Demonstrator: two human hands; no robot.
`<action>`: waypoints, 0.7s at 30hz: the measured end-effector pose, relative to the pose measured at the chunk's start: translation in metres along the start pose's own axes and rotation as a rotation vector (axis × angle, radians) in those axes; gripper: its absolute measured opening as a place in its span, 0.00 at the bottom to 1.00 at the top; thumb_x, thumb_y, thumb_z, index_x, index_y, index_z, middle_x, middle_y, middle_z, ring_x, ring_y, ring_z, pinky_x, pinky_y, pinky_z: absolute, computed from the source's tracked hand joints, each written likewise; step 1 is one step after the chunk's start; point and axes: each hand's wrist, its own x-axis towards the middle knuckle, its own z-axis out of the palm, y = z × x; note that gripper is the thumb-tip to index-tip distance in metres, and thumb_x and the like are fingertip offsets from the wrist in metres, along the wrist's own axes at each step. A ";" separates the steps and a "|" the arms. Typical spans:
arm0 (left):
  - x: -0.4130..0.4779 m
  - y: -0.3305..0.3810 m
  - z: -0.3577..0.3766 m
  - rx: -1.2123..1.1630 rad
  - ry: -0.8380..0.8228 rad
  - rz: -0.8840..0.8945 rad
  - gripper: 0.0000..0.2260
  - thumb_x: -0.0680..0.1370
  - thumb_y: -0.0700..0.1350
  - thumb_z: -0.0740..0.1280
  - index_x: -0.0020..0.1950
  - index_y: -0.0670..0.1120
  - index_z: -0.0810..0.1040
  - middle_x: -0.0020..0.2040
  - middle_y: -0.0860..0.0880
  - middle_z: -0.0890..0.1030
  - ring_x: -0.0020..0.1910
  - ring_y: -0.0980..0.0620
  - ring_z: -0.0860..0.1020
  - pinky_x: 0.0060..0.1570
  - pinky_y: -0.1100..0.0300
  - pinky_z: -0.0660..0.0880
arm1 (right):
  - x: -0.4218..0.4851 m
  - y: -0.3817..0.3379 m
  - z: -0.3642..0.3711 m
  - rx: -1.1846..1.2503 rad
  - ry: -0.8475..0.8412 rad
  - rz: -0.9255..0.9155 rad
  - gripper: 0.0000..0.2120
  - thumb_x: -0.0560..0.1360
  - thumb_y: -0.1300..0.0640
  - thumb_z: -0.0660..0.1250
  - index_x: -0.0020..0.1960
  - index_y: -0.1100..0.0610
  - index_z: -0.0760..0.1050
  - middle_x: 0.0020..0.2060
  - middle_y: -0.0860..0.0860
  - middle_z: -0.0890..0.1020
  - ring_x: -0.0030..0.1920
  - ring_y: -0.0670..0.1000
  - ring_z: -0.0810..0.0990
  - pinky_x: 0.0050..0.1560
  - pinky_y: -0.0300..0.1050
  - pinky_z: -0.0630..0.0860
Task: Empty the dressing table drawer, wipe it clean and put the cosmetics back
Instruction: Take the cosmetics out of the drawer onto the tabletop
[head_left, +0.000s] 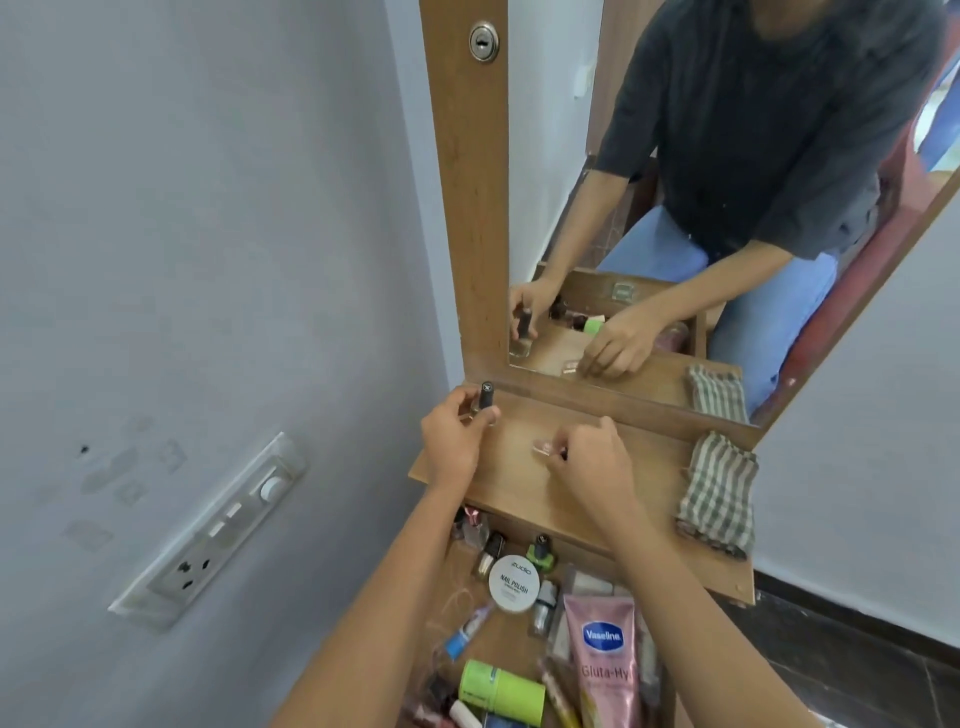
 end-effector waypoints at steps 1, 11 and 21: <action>0.002 -0.005 0.002 0.006 -0.001 -0.009 0.12 0.70 0.44 0.74 0.53 0.45 0.82 0.45 0.51 0.84 0.46 0.54 0.81 0.53 0.57 0.77 | 0.004 0.000 -0.001 0.081 0.011 -0.025 0.09 0.76 0.52 0.65 0.46 0.57 0.80 0.39 0.52 0.81 0.45 0.53 0.71 0.54 0.45 0.70; 0.024 -0.015 0.016 -0.066 0.097 -0.045 0.08 0.73 0.41 0.72 0.51 0.46 0.80 0.41 0.54 0.81 0.43 0.54 0.80 0.48 0.61 0.74 | 0.045 -0.038 0.037 0.796 0.182 0.060 0.08 0.69 0.66 0.68 0.45 0.56 0.78 0.39 0.52 0.82 0.41 0.49 0.80 0.46 0.38 0.74; 0.047 -0.021 0.035 -0.181 0.197 -0.062 0.09 0.72 0.40 0.72 0.51 0.43 0.76 0.42 0.51 0.80 0.43 0.53 0.79 0.47 0.64 0.74 | 0.071 -0.052 0.054 0.525 0.166 0.107 0.06 0.74 0.54 0.67 0.49 0.54 0.79 0.47 0.51 0.83 0.50 0.54 0.80 0.49 0.47 0.74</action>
